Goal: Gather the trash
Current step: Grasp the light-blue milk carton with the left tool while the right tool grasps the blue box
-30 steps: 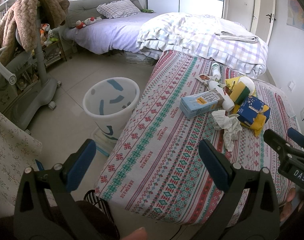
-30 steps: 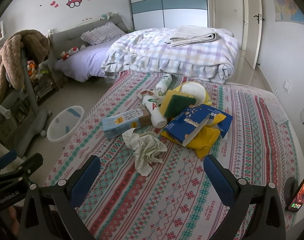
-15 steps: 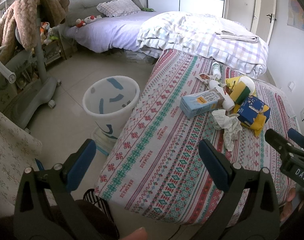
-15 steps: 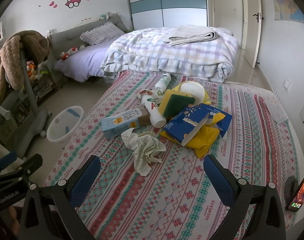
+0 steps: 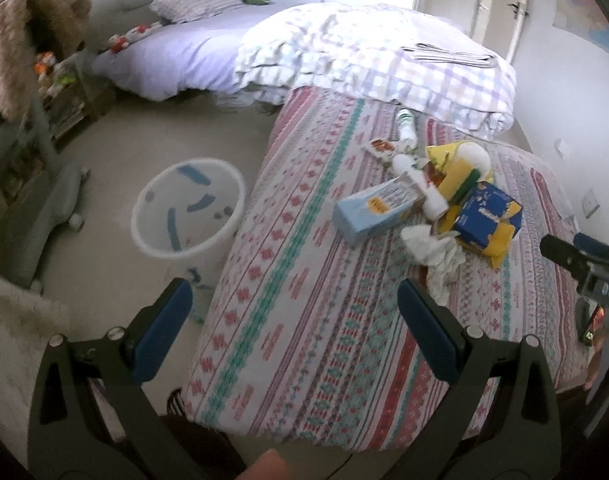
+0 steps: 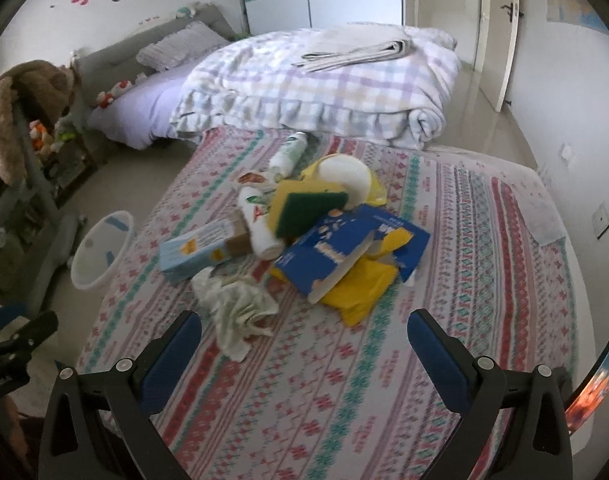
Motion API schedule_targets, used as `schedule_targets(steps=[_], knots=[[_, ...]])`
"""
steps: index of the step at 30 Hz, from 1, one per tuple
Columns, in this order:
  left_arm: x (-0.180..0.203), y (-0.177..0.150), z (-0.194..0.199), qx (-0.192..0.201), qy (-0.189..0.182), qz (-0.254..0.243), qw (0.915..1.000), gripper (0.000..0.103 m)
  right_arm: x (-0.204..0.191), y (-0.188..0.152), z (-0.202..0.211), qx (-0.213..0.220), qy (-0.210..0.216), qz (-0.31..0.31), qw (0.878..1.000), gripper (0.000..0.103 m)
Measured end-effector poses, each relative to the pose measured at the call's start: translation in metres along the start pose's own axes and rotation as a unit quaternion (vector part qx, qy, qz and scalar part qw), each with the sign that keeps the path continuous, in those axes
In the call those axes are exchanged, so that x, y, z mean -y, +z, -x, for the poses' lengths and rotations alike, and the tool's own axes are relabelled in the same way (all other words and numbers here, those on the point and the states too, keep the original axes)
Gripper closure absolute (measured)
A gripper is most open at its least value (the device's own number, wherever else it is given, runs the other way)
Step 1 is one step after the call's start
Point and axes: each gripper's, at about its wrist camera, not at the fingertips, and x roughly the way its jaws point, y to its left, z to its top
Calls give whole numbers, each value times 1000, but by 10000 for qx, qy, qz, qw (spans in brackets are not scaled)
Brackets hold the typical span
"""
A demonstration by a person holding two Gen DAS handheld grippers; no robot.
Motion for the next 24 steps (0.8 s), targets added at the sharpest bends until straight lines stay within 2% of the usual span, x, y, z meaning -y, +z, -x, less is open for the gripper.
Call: schedule_targets(steps=[4,9,12,17,24], knots=[[11,21,-18,-306,-353,-385,9982,1,17,22,-11,-192,44,-133,9997,0],[22,37,-57,-501,-337,-768,9952,1,31,39,-37,-388,-109,-246,9989,0],[24,40,-86,-573,-668,-797,9929,1,42,41,-58,-543,-48,-469,9974,0],[44,50,-126,-628,-679,-1471,9848,3,44,46,-92,-911,-58,-522,9945,0],[59,62,-164,-842,-1190,-1556,9770,7,35,51,-125,-1184,93,-600,9911,0]])
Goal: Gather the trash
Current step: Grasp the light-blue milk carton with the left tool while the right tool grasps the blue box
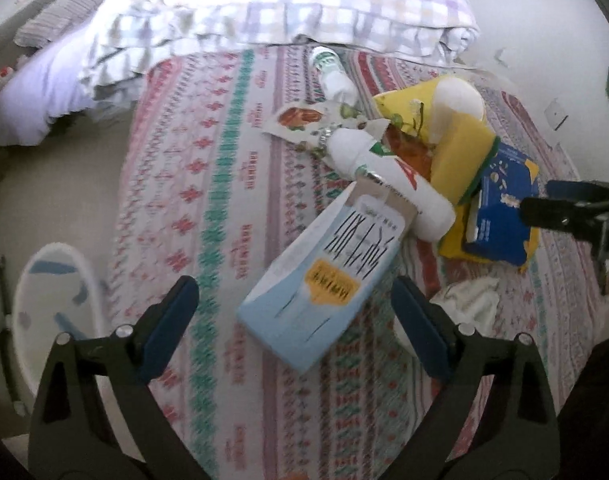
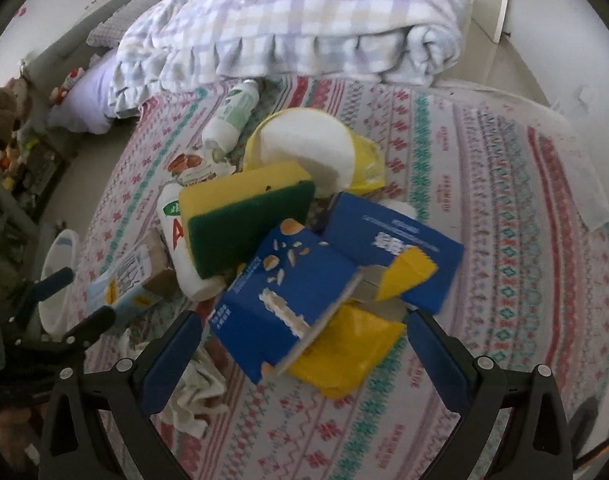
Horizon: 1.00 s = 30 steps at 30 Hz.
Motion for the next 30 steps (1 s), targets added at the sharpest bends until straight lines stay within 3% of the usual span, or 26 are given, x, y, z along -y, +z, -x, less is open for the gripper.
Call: schedule_targets(steps=[12,15,19,30], knots=[[9,0,-22,-275,-219,15,9994,23,-18,12,-38,-226,-116,42,9997,0],[8,-1,-20,-301,-254,136,9991,26,-21,12,-45,-258,-201,57,9994,5],[9,-2,-17,-338,-347,325,9983,34,-20,11,-49,-303,-262,99,9991,21],[9,-7,9,-109,-378,617,9973,42,1,5,-10,84,-81,59,9999,25]])
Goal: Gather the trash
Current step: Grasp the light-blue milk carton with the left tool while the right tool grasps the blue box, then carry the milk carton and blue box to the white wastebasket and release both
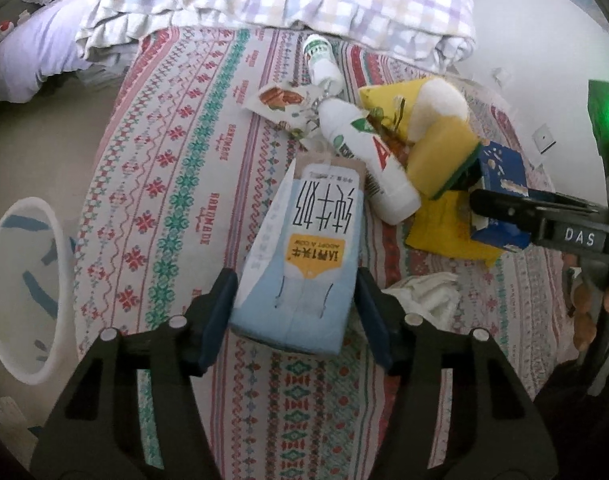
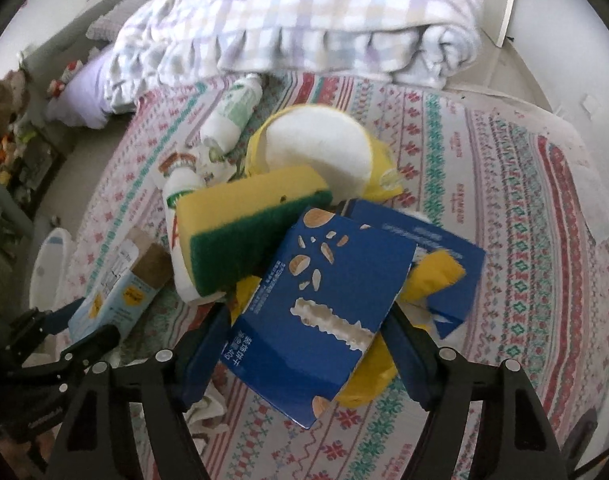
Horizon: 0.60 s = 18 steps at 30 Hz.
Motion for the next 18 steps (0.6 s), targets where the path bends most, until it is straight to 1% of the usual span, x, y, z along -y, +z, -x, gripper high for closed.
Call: schedule_targets(steps=[6,11,14,18], knots=[[-3,-5,18,197,84,-19,9998,43,11,-1,28,245,141,-180,9994,25],[-16,-10,34,381,128,159,9991,43,13,0,48,493,270,-218,9982,25],[-25,-13,45,496,181,275,9982,43,8,-2,60,603,351,-174,9974,25],[-43,-16,60,650,274,533,9961,43,-7,-3,64,660,452,-84,9968,25]])
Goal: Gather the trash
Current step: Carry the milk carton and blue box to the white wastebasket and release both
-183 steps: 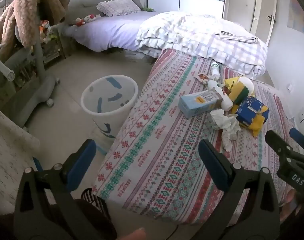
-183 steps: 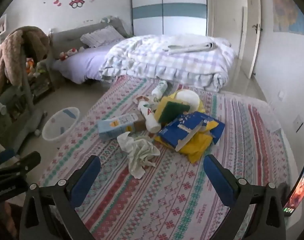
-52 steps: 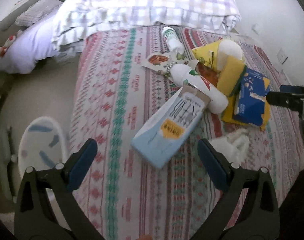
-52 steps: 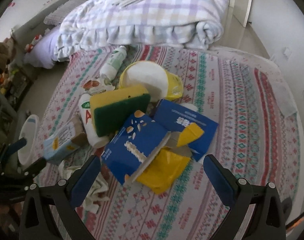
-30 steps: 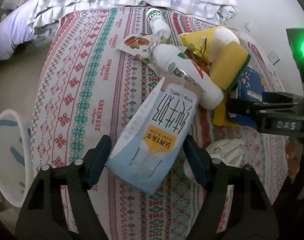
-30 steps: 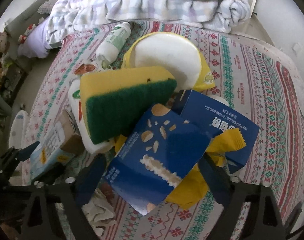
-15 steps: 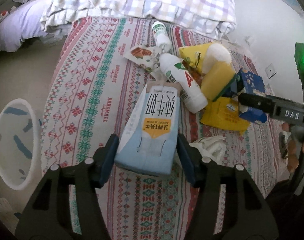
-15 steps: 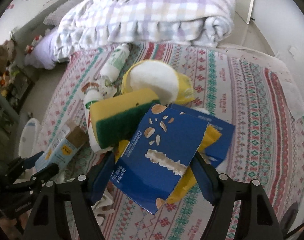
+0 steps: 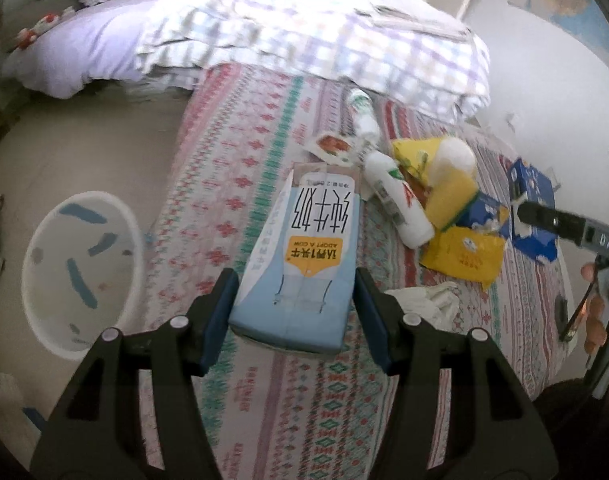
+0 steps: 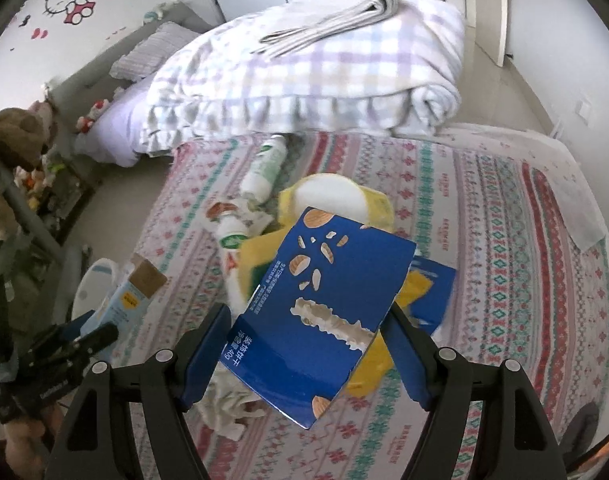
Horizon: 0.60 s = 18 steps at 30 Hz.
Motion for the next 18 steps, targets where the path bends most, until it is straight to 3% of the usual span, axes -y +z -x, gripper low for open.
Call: schedule_targets(steps=[9,18], knots=[[-57,-10,31,275,431,679,9964,43,-60,-3,-8,88,265,398,9988,25],[-120,-29,43,314,905,1367,9860,43,-126,-10,-36,-115,652,745,9950,25]])
